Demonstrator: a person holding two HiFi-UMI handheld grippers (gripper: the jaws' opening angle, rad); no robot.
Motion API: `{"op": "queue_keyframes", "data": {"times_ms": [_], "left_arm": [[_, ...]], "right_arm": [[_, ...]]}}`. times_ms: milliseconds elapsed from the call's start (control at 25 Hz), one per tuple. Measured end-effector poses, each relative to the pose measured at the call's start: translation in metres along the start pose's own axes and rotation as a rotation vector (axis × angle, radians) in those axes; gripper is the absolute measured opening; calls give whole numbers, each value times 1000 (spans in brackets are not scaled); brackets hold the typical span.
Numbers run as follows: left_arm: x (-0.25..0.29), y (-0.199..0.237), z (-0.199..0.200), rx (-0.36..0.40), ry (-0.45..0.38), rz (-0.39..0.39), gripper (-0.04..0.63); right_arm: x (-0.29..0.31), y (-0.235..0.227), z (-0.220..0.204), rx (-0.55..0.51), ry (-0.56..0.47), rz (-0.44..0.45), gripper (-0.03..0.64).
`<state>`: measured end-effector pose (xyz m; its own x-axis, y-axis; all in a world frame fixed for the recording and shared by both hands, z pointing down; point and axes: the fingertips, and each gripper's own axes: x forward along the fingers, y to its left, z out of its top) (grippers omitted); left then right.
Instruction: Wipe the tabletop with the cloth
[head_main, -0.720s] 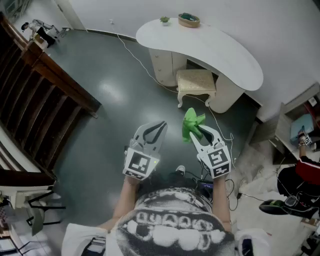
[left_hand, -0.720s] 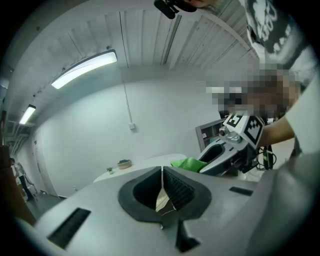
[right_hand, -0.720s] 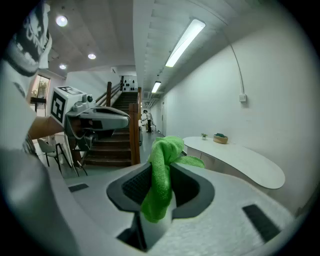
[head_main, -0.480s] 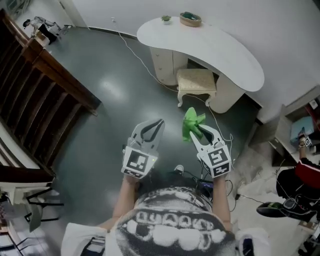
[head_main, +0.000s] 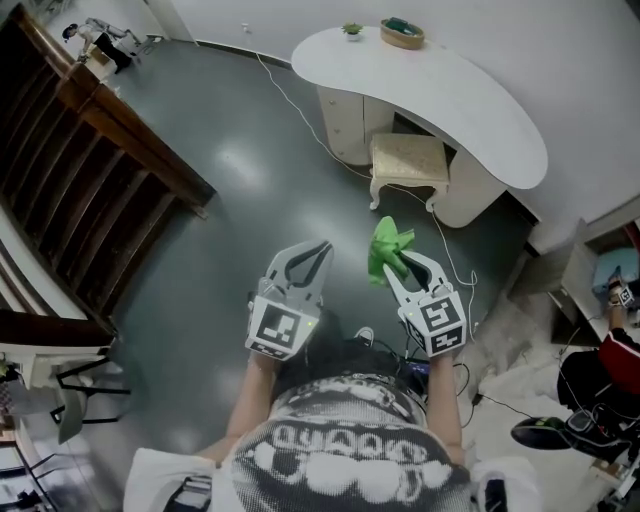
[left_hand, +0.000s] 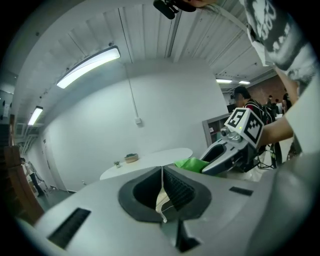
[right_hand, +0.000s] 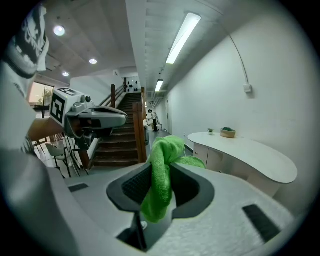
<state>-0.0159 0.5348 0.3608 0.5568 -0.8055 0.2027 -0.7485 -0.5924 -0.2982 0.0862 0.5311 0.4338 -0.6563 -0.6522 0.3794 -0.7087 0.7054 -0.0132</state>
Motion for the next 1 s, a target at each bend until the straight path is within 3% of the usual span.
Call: {"op": "queue_keyframes", "data": {"times_ms": [400, 1000], "left_arm": [[28, 58, -34, -18, 42, 4, 11], [117, 267, -67, 19, 18, -60, 11]], "right_arm": [[72, -16, 10, 14, 27, 28, 115], [272, -58, 105, 10, 44, -20, 115]]}}
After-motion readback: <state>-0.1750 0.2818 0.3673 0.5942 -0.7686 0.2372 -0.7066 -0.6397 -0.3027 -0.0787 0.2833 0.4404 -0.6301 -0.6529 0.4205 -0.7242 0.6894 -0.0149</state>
